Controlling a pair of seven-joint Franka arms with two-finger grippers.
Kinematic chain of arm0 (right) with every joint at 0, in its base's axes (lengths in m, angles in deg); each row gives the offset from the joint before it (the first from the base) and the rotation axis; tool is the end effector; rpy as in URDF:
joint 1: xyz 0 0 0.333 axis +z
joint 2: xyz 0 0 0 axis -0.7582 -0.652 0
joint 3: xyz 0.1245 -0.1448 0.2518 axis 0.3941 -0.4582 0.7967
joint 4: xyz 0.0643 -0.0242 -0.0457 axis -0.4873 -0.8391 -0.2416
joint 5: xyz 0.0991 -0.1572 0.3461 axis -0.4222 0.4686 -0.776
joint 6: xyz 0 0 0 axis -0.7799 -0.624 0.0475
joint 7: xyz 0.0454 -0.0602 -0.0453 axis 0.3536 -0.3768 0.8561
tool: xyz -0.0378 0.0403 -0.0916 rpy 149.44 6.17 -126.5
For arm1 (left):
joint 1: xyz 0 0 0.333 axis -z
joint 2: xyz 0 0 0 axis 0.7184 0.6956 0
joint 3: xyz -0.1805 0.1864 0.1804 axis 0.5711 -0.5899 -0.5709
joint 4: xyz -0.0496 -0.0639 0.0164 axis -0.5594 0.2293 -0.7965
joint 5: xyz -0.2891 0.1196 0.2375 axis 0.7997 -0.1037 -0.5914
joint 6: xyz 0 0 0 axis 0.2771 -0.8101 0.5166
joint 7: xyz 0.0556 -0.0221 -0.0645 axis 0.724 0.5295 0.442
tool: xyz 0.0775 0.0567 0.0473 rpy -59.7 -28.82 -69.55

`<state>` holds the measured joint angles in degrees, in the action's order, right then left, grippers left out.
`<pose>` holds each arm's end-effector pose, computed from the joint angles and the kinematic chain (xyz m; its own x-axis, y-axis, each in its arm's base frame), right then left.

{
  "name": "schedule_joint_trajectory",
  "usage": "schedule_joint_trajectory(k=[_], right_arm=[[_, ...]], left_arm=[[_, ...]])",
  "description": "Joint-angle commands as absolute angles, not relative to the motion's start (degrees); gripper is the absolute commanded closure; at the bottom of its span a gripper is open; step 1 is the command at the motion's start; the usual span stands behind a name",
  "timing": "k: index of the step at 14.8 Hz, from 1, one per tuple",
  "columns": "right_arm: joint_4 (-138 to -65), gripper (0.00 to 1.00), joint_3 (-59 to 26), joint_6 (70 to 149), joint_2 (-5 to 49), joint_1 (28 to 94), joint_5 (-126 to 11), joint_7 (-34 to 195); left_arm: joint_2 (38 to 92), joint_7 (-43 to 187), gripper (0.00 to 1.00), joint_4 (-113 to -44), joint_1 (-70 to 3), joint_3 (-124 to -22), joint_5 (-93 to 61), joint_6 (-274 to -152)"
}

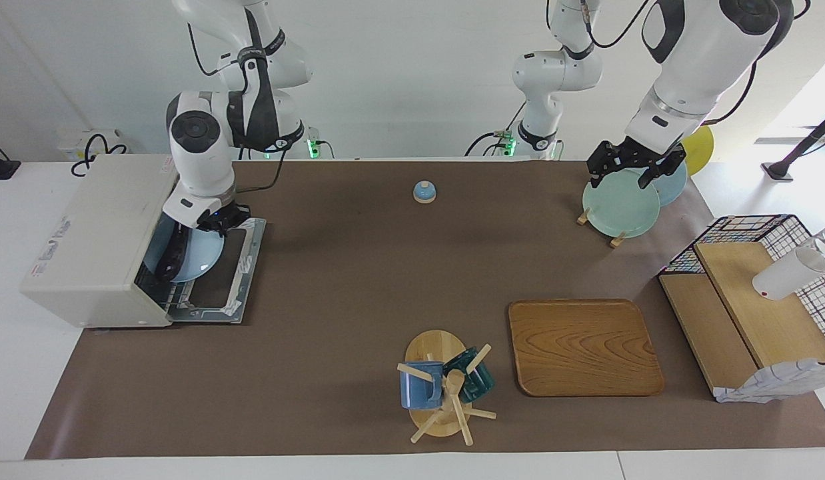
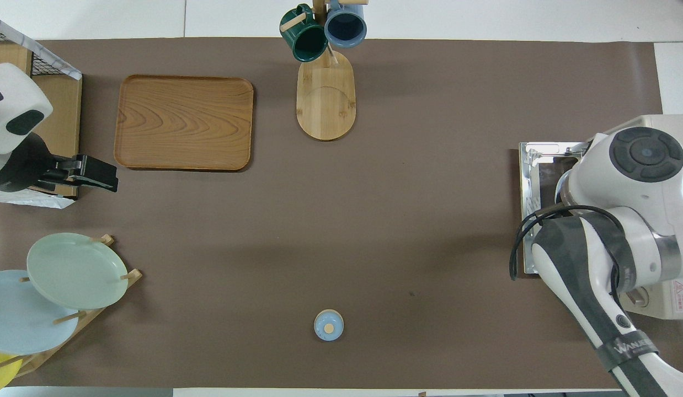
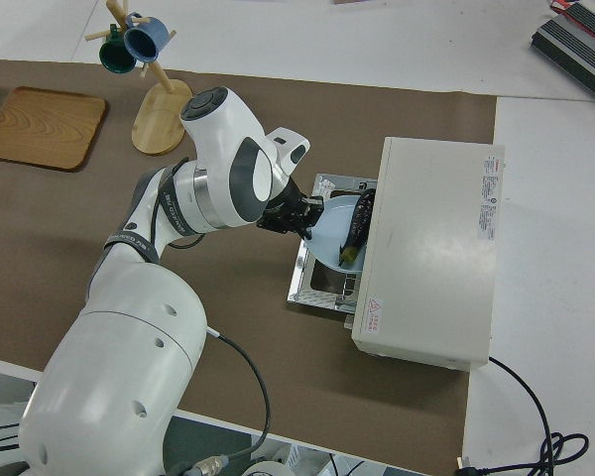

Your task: Put eggplant into oven

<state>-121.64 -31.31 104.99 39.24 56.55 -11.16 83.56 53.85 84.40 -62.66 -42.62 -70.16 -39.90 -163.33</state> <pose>0.5132 -0.0221 0.4031 0.9392 0.2777 -0.2022 0.3159 -0.9294 0.1907 0.5355 -0.0891 0.6035 0.9917 -0.1076 -0.0700 -0.1066 -0.9942 0.0169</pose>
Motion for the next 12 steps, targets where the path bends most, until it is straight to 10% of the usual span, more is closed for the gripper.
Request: schedule_joint_trajectory(k=[1,8,10,12], right_arm=[[-124.03,1.0,-30.42,107.9,40.96,53.36,-10.14,86.95],[-132.65,0.98,-30.33,119.69,43.16,49.21,-11.02,86.52],[-132.48,0.64,-30.25,119.95,43.07,49.74,-11.02,86.52],[-130.12,0.51,-30.16,118.82,42.37,51.67,-12.94,86.78]], left_arm=[[52.73,83.82,0.0,-62.85,-42.94,-70.0,-39.27,-162.4],[51.5,83.91,0.0,-64.09,-43.02,-69.91,-39.27,-162.58],[51.5,83.74,0.0,-63.91,-42.94,-69.91,-39.27,-162.66],[51.5,83.65,0.0,-63.91,-42.94,-70.0,-39.27,-162.75]])
